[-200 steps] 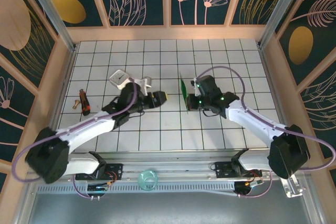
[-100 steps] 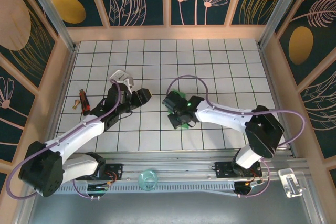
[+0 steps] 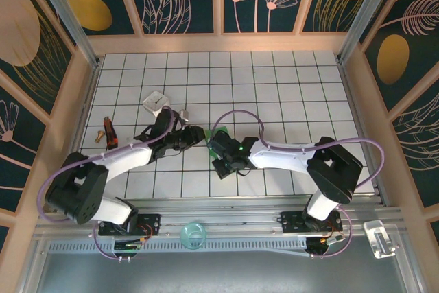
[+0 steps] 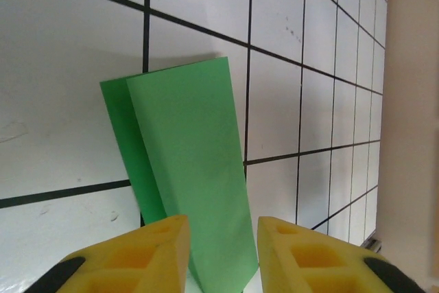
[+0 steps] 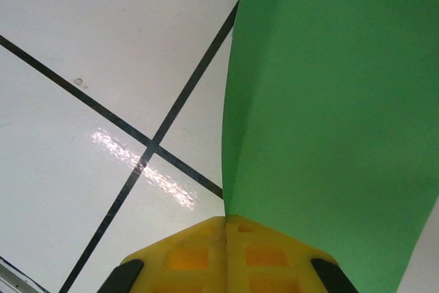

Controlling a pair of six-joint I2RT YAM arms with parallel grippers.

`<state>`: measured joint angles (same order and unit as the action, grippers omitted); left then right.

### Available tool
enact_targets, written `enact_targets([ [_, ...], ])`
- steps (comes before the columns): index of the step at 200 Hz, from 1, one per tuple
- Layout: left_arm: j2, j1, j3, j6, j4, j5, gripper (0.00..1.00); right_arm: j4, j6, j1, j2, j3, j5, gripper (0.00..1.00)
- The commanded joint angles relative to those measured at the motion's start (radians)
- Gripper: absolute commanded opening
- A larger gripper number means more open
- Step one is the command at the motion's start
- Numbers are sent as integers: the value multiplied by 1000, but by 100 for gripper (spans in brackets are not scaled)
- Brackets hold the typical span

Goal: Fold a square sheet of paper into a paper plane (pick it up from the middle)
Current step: Turn over the paper at the bottom-center of the table.

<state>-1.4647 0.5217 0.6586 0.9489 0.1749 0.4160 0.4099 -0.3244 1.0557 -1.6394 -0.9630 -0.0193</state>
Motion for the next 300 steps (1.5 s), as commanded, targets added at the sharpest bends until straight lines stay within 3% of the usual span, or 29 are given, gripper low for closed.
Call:
enact_targets([
  [1, -86, 0, 56, 14, 63, 88, 28, -50, -24, 7, -20, 20, 27, 3],
  [74, -335, 4, 257, -116, -63, 128, 30, -80, -30, 6, -24, 35, 27, 5],
  [124, -455, 8, 418, -244, -241, 91, 30, -95, -28, 6, -44, 26, 35, 7],
  [300, -577, 11, 432, -360, -298, 100, 28, -185, 63, -44, 39, 121, 106, 19],
])
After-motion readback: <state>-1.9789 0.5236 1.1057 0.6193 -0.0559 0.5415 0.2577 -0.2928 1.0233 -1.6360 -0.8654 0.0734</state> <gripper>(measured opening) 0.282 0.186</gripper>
